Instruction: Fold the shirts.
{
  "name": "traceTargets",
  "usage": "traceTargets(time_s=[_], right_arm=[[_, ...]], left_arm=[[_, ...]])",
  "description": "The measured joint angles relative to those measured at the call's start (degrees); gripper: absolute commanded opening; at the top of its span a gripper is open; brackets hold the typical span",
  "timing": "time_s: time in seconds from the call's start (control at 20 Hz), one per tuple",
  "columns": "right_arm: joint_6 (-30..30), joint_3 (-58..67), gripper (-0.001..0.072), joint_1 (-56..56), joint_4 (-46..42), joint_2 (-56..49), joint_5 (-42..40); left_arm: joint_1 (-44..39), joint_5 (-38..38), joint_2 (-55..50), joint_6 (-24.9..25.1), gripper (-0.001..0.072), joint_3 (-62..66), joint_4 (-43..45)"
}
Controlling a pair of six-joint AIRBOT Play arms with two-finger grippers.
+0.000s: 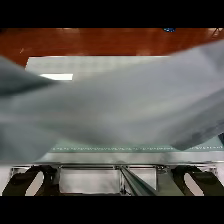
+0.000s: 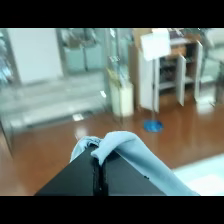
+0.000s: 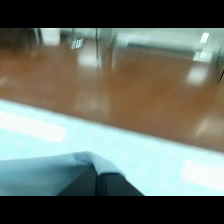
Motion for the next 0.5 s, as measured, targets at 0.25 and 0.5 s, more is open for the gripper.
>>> traceTargets(time_s=[0.25, 0.5], right_arm=[[-0.7, -15.9, 0.0021, 0.0, 1.8, -1.5, -1.0], [-3.9, -28.3, 0.0021, 0.0, 4.2, -14.4, -12.3]], left_arm=[[-2.8, 0.2, -3.2, -1.0, 0.0018, -18.0, 5.0], [-3.4, 11.6, -18.1, -2.1, 0.0018, -31.8, 3.8]])
